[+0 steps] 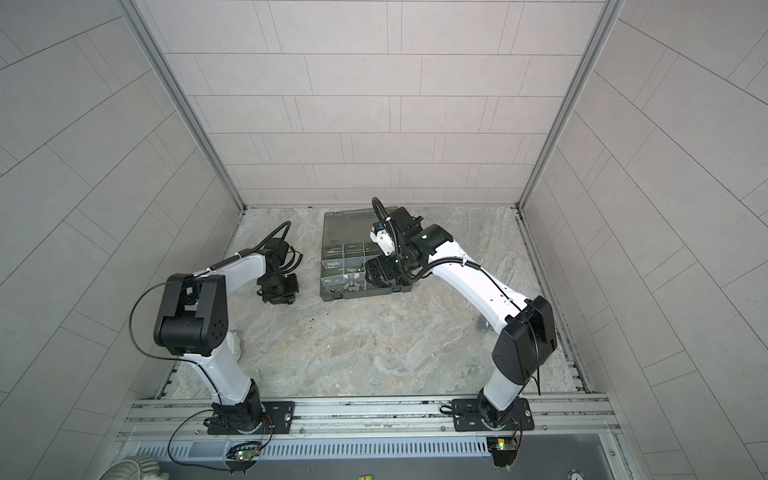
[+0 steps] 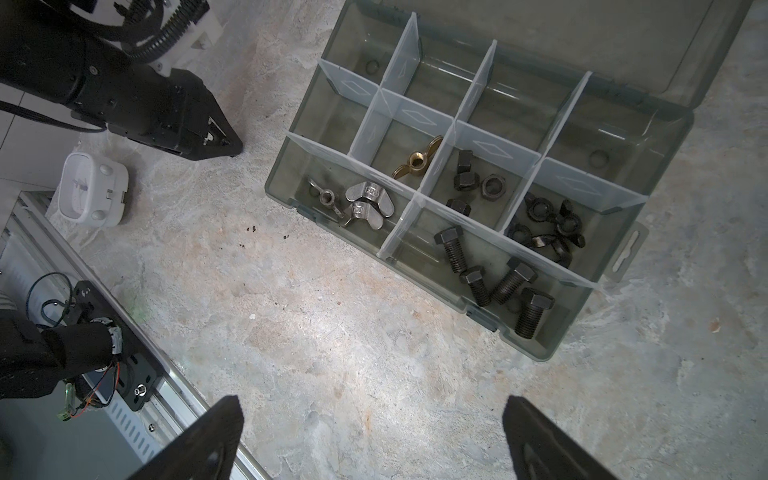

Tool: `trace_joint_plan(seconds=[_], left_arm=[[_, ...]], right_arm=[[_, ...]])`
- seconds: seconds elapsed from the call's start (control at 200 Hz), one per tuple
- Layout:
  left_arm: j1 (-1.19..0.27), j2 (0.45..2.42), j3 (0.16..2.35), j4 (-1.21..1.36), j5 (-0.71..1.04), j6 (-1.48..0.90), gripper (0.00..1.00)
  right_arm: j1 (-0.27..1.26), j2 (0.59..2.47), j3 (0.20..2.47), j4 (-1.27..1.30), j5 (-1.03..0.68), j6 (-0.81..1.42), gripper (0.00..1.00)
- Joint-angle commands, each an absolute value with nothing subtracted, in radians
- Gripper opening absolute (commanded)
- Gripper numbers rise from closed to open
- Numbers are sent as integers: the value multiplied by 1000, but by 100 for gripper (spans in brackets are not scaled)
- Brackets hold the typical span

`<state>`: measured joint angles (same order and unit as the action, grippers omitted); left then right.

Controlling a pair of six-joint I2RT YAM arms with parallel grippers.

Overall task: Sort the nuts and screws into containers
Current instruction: 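Carry the hex nut with the left gripper over the box compartments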

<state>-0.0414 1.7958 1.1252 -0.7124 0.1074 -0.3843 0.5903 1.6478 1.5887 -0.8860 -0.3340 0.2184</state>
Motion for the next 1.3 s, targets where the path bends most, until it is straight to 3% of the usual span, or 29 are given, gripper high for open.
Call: trace_joint_plan(seconds=[0.0,0.365,0.886,1.296], left_arm=[[-49,1783,1187,-764,108,-373,24],[-212,1829,1471,-864,111,-408,26],[-502,2194,2020,-945,163,-463,27],[-559,2301,2132,-965,186,-472,27]], right_arm=[[579,1614,1561,-905,-314,228,99],[504,1534,1477,-904,-327,239,99],[359,1388,1380,-933,-357,206,99],[313,1333,1330,-929,-359,207,99]])
